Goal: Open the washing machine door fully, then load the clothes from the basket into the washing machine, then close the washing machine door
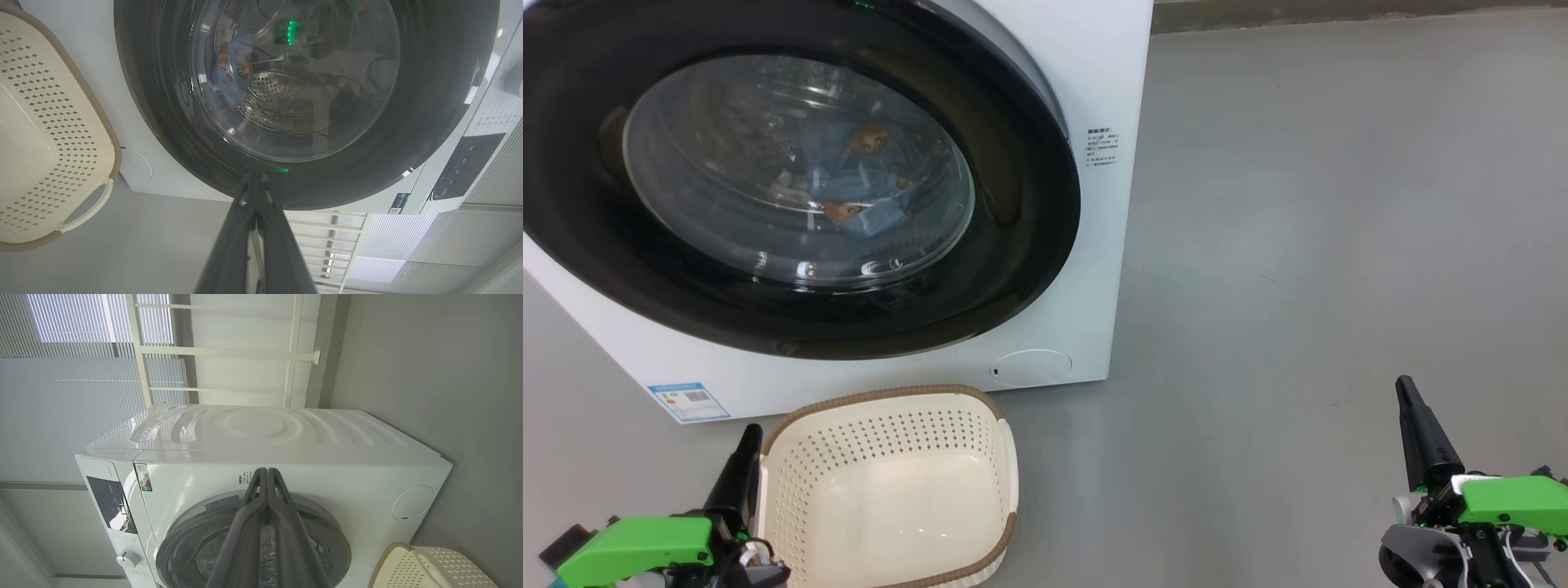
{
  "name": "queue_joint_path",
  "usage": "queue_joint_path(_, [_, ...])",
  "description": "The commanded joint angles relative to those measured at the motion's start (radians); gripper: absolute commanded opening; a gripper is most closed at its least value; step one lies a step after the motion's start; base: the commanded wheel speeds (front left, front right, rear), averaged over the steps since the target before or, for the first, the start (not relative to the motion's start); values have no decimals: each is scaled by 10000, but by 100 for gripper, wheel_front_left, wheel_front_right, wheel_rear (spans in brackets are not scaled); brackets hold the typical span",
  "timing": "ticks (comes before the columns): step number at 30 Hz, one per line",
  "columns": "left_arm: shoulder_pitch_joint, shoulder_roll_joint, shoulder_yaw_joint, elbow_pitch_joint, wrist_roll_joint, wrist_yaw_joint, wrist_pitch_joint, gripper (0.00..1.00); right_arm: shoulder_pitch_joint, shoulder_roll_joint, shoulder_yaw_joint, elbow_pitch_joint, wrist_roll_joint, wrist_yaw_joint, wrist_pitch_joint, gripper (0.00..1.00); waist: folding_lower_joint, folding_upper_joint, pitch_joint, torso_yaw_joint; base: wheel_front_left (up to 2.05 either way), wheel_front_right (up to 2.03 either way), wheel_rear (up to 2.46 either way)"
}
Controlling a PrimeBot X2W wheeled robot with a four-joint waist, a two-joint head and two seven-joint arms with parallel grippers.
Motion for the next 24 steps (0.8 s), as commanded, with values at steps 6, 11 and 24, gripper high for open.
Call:
queue_joint_path(6, [-368,128,340,-192,-30,-8,35,0,-358,-128,324,-315,107,12,-63,0,0,0,0,0,0,0,0])
queue_joint_path(11, [-368,128,340,-192,-30,-8,35,0,-355,-147,351,-317,131,12,-83,0,0,0,0,0,0,0,0])
queue_joint_path(24, [-368,127,340,-192,-30,-8,35,0,-349,-200,428,-323,199,12,-139,0,0,0,0,0,0,0,0])
